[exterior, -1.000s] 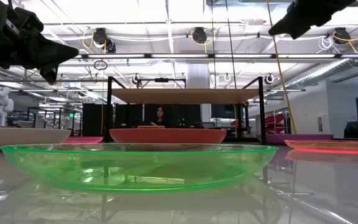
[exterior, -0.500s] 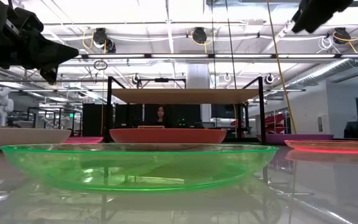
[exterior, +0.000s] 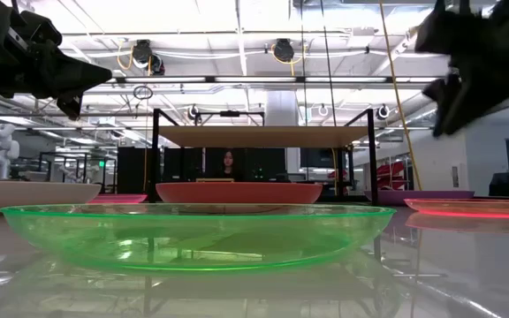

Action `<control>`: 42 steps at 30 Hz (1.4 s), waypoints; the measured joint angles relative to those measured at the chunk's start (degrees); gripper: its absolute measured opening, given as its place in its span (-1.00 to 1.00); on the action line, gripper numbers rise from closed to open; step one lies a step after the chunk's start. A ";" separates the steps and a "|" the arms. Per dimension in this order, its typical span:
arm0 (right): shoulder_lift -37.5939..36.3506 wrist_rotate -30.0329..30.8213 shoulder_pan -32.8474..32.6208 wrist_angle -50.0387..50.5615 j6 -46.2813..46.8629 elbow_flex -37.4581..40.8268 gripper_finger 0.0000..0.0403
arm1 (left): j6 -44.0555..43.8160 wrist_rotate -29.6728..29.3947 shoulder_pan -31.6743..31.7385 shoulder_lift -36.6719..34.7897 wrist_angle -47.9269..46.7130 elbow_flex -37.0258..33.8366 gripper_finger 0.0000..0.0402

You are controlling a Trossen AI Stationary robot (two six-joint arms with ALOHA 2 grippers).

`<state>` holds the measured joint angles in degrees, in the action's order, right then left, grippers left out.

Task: Place and stack plates onto a shelf
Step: Put the small orange plate on the shelf

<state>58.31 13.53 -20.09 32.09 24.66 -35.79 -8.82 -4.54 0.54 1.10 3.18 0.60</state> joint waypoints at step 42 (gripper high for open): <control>14.09 -0.48 0.17 -4.03 2.59 3.34 -0.97 | 0.00 0.00 0.00 0.00 0.01 0.00 -0.97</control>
<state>72.40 13.05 -19.91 28.05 27.25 -32.45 -8.82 -4.54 0.54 1.10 3.19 0.60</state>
